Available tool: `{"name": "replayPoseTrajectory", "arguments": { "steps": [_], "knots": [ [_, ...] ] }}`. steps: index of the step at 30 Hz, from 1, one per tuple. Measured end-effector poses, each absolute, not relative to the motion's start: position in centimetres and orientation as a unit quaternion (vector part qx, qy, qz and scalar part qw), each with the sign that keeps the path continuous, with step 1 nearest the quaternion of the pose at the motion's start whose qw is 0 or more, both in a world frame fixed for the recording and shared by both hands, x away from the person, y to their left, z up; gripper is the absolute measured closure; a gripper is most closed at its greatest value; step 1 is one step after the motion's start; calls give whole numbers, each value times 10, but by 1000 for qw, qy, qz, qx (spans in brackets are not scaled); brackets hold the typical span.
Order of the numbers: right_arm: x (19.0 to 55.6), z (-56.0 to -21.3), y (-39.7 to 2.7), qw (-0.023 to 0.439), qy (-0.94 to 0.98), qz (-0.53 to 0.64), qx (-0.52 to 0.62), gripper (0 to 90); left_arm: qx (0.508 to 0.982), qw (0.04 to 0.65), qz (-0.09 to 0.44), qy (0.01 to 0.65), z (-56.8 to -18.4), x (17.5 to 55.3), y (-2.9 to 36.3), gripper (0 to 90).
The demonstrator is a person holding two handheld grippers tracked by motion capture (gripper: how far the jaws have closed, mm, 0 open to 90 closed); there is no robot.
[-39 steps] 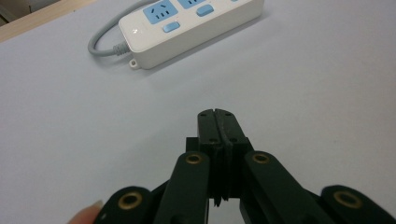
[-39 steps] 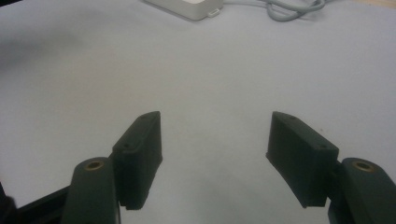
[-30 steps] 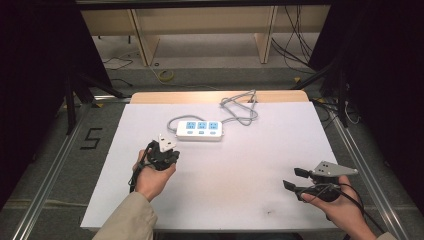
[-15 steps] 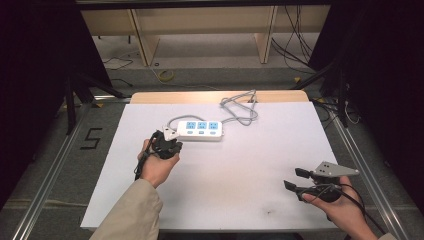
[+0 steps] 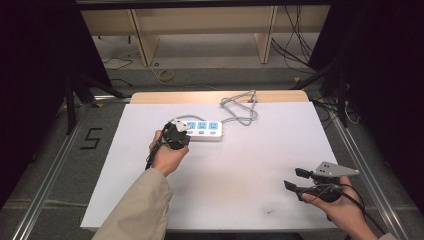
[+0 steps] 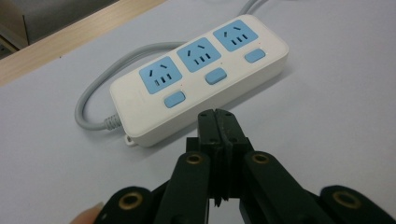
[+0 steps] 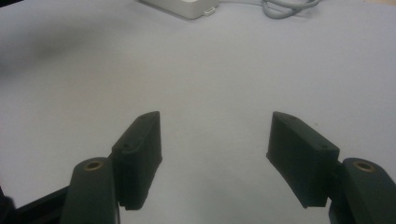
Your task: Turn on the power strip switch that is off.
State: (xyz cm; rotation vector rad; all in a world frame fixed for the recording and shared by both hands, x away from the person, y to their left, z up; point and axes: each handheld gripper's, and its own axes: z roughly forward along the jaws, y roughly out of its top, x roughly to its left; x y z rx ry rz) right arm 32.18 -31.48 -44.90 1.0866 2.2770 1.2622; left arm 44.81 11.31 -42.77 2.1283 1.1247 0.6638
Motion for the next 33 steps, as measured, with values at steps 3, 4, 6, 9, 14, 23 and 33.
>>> {"name": "replayPoseTrajectory", "arguments": {
  "steps": [3, 4, 6, 9, 14, 23, 33],
  "knots": [
    [322, -449, -315, 160, 797, 441, 380, 353, 814, 307, 256, 422, -428, 454, 109, 899],
    [322, -449, -314, 160, 797, 441, 381, 354, 816, 304, 257, 420, -428, 457, 108, 899],
    [322, -449, -314, 160, 797, 442, 378, 354, 819, 299, 257, 418, -427, 460, 106, 899],
    [321, -450, -312, 159, 799, 441, 376, 353, 819, 298, 257, 417, -427, 466, 103, 899],
    [321, -450, -313, 159, 798, 441, 378, 353, 823, 292, 254, 416, -430, 473, 96, 899],
    [320, -449, -314, 159, 798, 441, 379, 353, 828, 289, 256, 407, -432, 487, 85, 899],
    [320, -450, -314, 159, 798, 443, 378, 353, 830, 289, 254, 403, -432, 496, 77, 899]
  ]
}}
